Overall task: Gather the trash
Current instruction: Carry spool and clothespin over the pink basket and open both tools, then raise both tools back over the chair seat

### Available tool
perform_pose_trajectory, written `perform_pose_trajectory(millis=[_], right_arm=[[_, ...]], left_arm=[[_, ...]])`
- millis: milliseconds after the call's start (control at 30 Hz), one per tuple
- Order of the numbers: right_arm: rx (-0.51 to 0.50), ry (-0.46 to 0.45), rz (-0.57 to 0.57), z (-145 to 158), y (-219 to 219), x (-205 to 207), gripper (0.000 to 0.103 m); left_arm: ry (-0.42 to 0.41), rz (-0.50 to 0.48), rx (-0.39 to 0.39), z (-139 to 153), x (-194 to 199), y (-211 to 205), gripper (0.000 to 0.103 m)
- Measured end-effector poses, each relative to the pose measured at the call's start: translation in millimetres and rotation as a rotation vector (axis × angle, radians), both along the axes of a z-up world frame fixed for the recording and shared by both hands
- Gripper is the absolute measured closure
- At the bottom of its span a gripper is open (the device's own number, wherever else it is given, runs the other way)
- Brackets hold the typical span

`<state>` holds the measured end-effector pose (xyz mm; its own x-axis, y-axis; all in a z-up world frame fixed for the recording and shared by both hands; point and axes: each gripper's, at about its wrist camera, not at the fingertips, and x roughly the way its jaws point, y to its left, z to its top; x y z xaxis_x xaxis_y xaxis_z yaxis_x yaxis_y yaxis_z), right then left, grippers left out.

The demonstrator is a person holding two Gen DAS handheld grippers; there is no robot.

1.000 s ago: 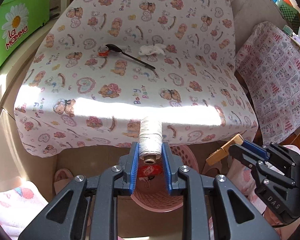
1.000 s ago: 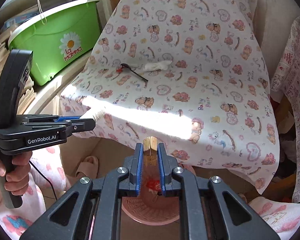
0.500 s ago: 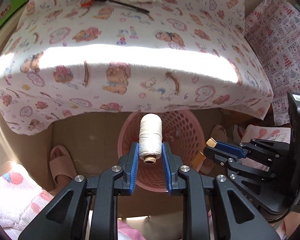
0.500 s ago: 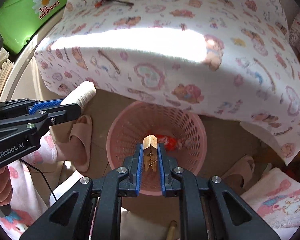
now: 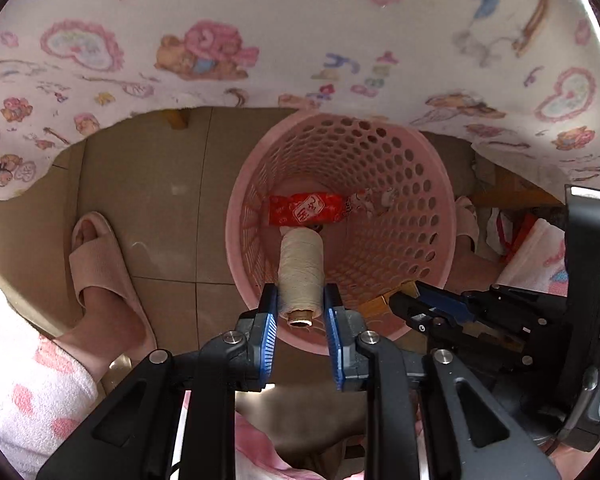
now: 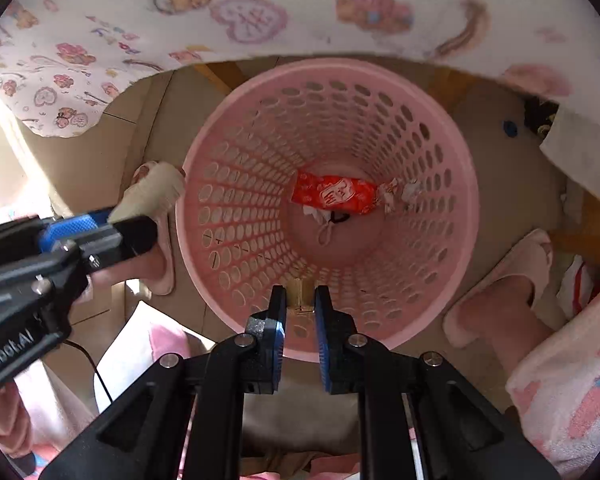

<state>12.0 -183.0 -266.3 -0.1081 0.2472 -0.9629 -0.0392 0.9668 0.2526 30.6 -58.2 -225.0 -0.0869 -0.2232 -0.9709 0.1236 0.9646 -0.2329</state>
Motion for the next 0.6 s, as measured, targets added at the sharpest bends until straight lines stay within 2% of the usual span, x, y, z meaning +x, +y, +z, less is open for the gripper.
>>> perform_pose_trajectory(millis=[167, 400, 533, 600], right_arm=[[0.014, -0.003, -0.02, -1.5, 2.5, 2.0, 0.088], [-0.007, -0.047, -0.024, 10.3, 5.6, 5.0, 0.086], [-0.032, -0.075, -0.039, 15.6, 0.9, 6.7, 0.068], [-0.054, -0.095, -0.04, 20.0, -0.3, 6.4, 0.066]], left_arm=[[0.059, 0.006, 0.002, -14.7, -5.6, -1.5, 0.081], [0.057, 0.021, 0.023, -13.0, -7.2, -2.0, 0.08], [0.054, 0.032, 0.015, -10.3, -5.3, 2.6, 0.074], [0.026, 0.026, 0.025, -3.0, -5.1, 2.2, 0.072]])
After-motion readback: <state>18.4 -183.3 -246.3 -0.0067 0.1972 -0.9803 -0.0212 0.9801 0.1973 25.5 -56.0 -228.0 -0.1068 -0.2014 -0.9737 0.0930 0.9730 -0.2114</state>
